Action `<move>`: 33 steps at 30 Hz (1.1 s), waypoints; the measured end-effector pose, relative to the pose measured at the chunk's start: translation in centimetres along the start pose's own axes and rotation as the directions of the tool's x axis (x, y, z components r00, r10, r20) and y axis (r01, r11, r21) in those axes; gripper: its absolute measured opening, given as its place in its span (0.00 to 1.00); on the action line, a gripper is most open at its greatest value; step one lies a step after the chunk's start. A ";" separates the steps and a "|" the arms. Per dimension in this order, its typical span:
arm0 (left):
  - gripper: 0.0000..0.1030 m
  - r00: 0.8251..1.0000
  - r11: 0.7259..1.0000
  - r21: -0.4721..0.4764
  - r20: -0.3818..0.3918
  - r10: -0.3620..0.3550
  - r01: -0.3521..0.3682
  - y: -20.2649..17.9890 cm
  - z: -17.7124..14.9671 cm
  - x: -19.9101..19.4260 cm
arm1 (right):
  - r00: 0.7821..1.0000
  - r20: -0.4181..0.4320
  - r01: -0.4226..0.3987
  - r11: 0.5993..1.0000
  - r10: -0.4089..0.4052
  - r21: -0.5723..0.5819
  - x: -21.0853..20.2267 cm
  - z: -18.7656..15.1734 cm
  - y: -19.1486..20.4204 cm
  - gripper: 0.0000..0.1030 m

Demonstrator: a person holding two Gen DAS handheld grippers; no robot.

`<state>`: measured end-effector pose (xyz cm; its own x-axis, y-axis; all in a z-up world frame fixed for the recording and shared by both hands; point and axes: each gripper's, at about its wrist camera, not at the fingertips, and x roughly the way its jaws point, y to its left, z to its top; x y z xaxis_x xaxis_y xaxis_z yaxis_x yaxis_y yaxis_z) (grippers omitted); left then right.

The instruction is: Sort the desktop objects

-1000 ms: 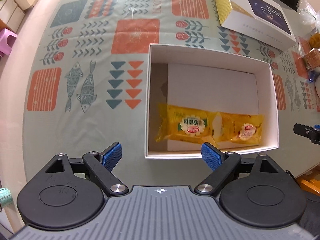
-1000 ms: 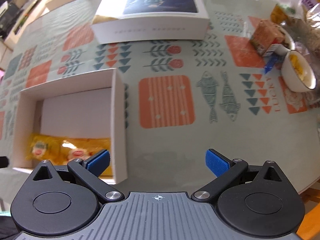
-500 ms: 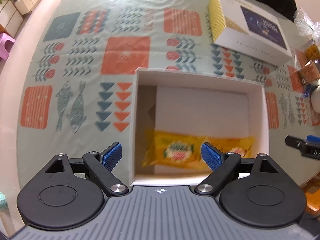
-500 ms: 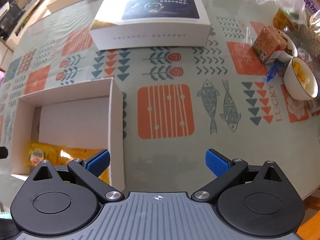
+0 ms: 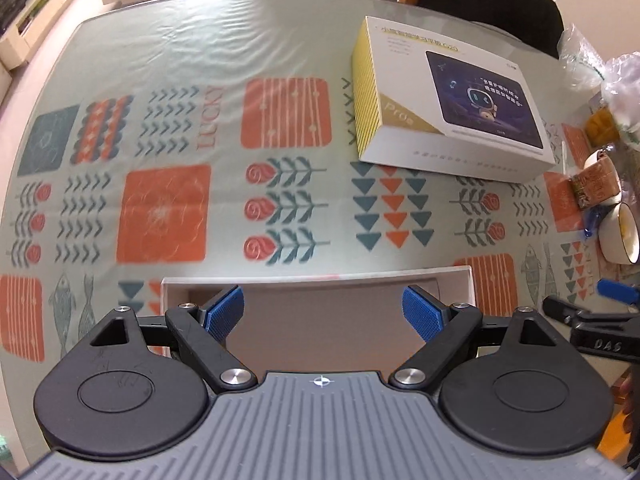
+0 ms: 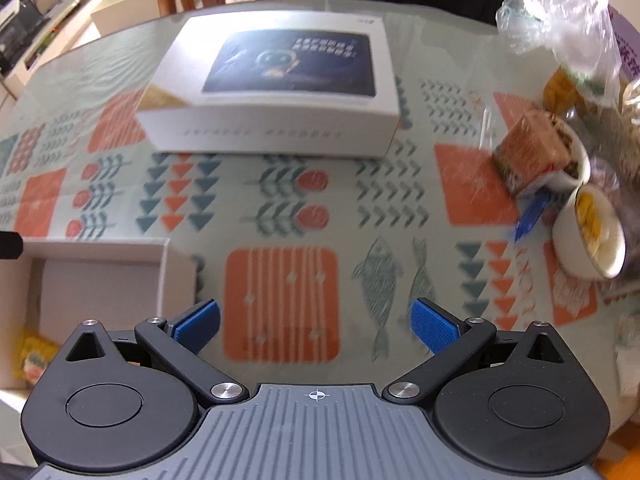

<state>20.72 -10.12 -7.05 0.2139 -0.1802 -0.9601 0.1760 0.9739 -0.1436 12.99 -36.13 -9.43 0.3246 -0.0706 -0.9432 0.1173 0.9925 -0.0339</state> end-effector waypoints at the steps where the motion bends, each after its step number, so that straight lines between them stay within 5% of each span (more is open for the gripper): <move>1: 1.00 1.000 1.000 0.000 -0.003 -0.003 0.003 -0.1 0.4 0.3 | 1.000 0.005 -0.001 1.000 0.001 0.000 0.2 0.6 -0.3 1.00; 22: 1.00 0.997 1.000 -0.020 0.076 -0.023 0.024 -3.3 13.6 6.3 | 0.995 0.101 -0.023 1.000 0.023 -0.001 5.4 13.3 -7.1 1.00; 33: 1.00 0.991 0.992 -0.033 0.053 -0.122 0.124 -3.8 17.1 9.6 | 0.953 0.113 -0.290 0.953 0.280 0.084 10.4 19.6 -10.8 1.00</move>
<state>38.52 -17.91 -11.60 0.2416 -0.3046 -0.9213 0.1691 0.9481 -0.2691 33.45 -49.51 -12.36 0.4480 0.1990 -0.8716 0.0971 0.9583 0.2687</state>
